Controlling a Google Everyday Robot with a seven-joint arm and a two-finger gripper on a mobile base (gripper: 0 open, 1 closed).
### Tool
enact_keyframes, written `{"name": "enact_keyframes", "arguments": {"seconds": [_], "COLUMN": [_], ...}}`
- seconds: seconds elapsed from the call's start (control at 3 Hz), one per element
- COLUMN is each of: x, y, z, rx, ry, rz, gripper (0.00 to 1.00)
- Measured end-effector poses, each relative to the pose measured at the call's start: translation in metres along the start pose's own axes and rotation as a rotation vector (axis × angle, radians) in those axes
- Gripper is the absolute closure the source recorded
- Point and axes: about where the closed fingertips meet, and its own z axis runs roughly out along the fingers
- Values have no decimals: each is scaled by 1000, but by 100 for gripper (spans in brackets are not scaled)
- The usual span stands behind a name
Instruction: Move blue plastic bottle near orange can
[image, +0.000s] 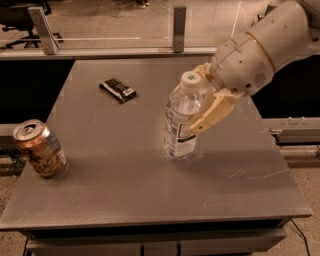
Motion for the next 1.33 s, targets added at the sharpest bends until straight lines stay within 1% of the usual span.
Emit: {"name": "enact_keyframes", "arguments": {"seconds": [0.33, 0.67, 1.0, 1.33], "x": [-26, -41, -47, -55], "y": [-40, -79, -101, -103], "z": [25, 58, 98, 132], "rx": [-28, -45, -81, -140], "ry": [-9, 3, 2, -17], "rz": [-59, -72, -34, 12], "gripper": [100, 100, 100, 100]}}
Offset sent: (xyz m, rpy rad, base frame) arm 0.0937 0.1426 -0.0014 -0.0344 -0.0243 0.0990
